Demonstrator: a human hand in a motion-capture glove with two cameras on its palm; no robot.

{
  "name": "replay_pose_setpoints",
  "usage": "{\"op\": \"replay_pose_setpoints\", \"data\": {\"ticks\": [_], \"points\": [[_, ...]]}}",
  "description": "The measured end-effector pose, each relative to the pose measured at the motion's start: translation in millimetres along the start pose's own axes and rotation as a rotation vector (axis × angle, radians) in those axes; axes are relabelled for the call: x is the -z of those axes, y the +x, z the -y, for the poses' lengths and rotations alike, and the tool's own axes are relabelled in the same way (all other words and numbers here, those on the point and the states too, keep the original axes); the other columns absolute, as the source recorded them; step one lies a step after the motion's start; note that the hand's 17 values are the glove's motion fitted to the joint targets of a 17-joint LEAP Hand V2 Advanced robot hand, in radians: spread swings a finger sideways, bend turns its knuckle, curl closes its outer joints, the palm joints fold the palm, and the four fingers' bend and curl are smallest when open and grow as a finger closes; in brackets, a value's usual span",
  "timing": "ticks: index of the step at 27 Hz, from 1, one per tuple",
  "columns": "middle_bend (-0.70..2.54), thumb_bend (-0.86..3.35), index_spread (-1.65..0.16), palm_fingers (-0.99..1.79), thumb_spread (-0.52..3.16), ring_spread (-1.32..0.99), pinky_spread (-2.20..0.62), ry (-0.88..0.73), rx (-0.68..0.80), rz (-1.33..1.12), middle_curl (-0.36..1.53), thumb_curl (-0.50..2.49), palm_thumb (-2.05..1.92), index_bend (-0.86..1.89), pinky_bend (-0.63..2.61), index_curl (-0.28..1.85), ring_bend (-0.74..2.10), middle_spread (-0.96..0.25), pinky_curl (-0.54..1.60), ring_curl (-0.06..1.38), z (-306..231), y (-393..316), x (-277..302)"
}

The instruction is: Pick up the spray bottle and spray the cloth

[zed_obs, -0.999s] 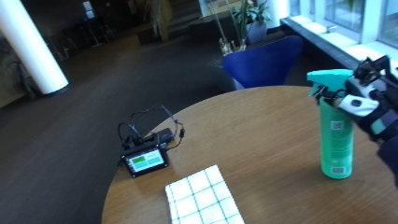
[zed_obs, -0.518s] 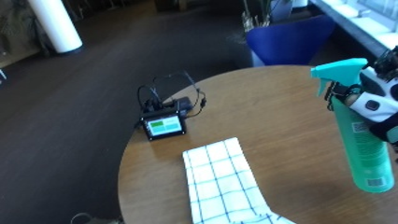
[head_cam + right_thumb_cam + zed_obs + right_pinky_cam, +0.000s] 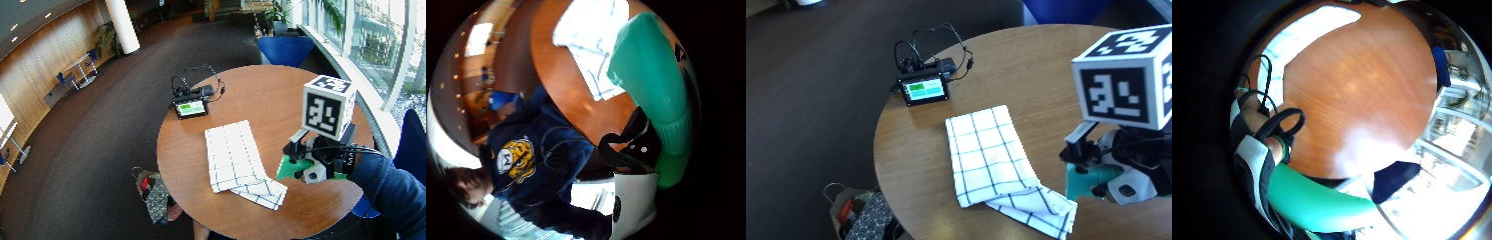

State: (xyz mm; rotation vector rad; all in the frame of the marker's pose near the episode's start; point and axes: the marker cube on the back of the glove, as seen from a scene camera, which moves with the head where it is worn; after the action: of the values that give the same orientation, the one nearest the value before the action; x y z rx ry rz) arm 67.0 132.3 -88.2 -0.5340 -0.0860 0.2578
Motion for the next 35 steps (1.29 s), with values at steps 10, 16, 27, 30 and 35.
{"op": "replay_pose_setpoints", "data": {"ticks": [10,16,27,30,35], "points": [[0.42,-0.02,-0.27,1.3,0.67,-0.21,-0.26,-0.4,-0.007,-0.372,0.48,0.6,0.88,0.17,0.56,0.4,0.64,-0.13,0.39,0.45,27.7,-19.3,-18.8],[0.42,-0.02,-0.28,1.3,0.66,-0.21,-0.25,-0.442,-0.009,-0.397,0.49,0.63,0.88,0.16,0.56,0.41,0.65,-0.13,0.39,0.45,28.8,-21.0,-23.2],[0.42,-0.02,-0.28,1.27,0.66,-0.21,-0.24,-0.052,-0.14,-0.082,0.49,0.67,0.87,0.16,0.54,0.43,0.65,-0.13,0.38,0.45,-38.6,11.7,-13.6],[0.41,-0.02,-0.28,1.26,0.67,-0.21,-0.23,0.221,-0.134,0.118,0.49,0.68,0.87,0.16,0.54,0.44,0.64,-0.13,0.38,0.44,-54.4,22.3,4.5],[0.4,-0.02,-0.28,1.26,0.69,-0.2,-0.23,0.621,-0.129,0.469,0.49,0.69,0.86,0.15,0.55,0.44,0.63,-0.13,0.38,0.44,-63.0,29.1,28.0]]}}
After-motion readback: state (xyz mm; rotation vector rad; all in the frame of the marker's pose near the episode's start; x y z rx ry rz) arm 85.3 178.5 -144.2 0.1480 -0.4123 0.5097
